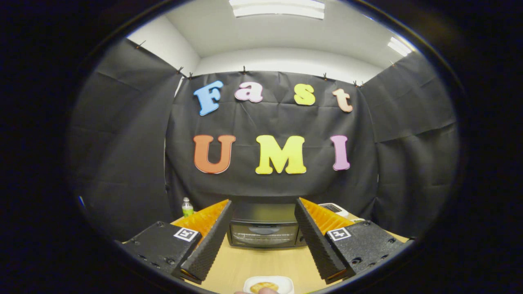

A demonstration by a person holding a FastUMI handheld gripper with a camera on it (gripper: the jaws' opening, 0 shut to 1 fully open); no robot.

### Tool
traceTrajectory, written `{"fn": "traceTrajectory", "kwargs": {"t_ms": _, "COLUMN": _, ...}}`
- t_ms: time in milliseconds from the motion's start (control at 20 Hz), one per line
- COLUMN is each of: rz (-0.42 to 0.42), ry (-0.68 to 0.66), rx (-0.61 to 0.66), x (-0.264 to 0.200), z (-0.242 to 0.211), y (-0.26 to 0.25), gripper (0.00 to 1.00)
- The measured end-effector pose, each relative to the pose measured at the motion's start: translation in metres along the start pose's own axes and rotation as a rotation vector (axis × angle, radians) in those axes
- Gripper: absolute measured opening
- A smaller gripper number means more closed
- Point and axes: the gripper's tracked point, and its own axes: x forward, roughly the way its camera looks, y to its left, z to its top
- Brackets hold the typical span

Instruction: Open the toaster oven, put the food inside, and close the toaster oven door.

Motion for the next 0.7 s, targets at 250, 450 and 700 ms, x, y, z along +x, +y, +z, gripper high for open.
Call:
{"fn": "traceTrajectory", "kwargs": {"t_ms": 250, "rz": 0.032, "ry": -0.01, "rx": 0.032, "x": 0.032, "z": -0.015, "y": -0.007, "gripper": 0.99}}
{"fn": "traceTrajectory", "kwargs": {"t_ms": 450, "rz": 0.025, "ry": 0.023, "rx": 0.037, "x": 0.075, "z": -0.028, "y": -0.017, "gripper": 0.99}}
{"fn": "traceTrajectory", "kwargs": {"t_ms": 700, "rz": 0.075, "ry": 0.111, "rx": 0.1, "x": 0.136, "z": -0.078, "y": -0.016, "gripper": 0.99}}
